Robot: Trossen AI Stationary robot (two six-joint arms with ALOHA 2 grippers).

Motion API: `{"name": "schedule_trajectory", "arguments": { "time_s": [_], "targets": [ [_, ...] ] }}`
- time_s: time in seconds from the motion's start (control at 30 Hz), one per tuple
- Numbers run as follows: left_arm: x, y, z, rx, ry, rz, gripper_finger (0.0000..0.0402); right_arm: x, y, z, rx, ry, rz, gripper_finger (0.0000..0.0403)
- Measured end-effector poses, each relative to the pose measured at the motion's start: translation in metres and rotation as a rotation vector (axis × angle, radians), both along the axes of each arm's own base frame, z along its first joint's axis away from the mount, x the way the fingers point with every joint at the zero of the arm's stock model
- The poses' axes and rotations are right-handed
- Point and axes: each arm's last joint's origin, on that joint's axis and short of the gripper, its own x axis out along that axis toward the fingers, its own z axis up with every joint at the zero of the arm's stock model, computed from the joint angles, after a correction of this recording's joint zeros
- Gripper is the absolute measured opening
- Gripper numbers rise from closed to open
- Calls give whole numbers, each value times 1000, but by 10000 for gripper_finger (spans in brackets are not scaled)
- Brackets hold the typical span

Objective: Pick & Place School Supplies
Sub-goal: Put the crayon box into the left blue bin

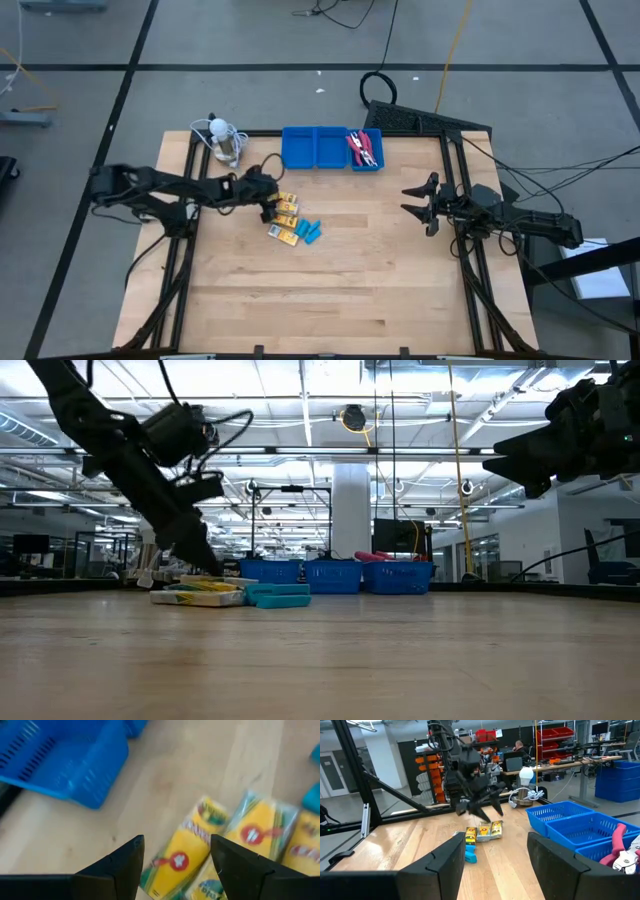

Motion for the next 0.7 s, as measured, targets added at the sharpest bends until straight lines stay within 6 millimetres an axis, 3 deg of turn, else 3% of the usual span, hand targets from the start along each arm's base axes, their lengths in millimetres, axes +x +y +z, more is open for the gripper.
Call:
{"name": "schedule_trajectory", "arguments": {
  "time_s": [0.17,0.4,0.57,0.7],
  "targets": [
    [4,3,-14,-17,34,18,230,0,0,0,0,0,0,207],
    [3,0,-17,-94,53,-38,230,0,0,0,0,0,0,204],
    [-1,1,-20,-273,23,87,230,0,0,0,0,0,0,207],
    [-2,1,-21,-238,36,120,230,0,0,0,0,0,0,205]
  ]
}}
